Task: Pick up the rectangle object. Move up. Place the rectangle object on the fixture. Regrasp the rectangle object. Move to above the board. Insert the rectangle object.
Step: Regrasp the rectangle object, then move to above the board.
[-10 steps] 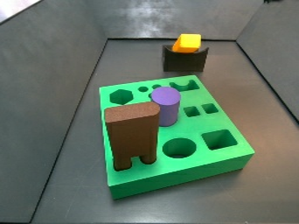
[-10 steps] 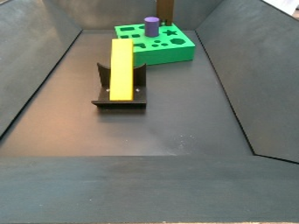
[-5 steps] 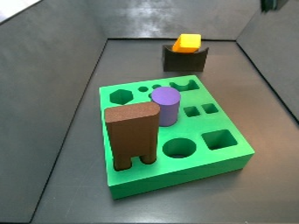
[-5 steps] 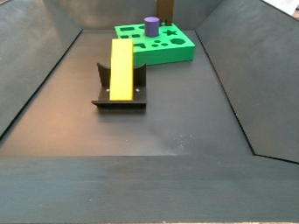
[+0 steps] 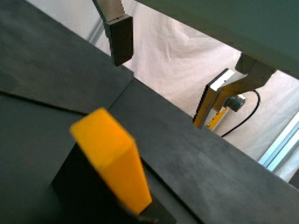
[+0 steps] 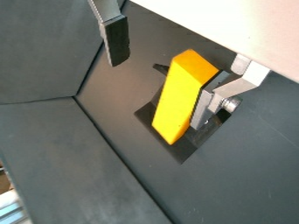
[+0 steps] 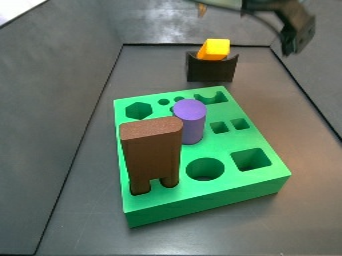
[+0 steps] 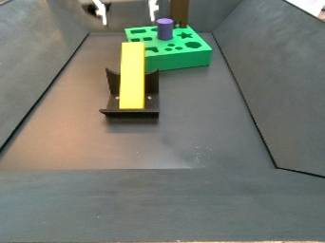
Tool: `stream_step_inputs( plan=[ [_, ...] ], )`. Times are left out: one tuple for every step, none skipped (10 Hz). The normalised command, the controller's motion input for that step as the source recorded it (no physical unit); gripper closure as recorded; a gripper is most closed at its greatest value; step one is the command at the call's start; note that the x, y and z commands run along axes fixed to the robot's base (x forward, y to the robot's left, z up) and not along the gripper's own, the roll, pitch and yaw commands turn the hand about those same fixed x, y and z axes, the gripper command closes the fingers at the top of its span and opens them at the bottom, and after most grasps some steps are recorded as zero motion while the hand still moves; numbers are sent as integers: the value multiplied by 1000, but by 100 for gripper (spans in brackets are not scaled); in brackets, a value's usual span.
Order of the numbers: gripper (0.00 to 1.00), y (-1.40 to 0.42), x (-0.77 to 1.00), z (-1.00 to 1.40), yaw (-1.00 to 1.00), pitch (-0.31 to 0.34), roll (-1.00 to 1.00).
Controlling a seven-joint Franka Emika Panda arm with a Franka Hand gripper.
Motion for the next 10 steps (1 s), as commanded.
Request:
stream_step_inputs(
  plan=[
    [0,29,85,-1000,-11,-116,65],
    [0,26,92,-1000,-37,-94,62],
    [0,18,82,-836,-49,-75,67],
    [0,10,76,-718,-52,-61,65],
    [0,4,68,-488,-52,-30,63],
    [0,4,69,-267,-43,-3,61],
    [100,0,0,0,0,0,0],
    [100,260,-150,1000,-271,-68,163],
    [100,255,-150,1000,-268,-75,141],
    [100,241,-156,1000,-245,-80,89]
  ],
)
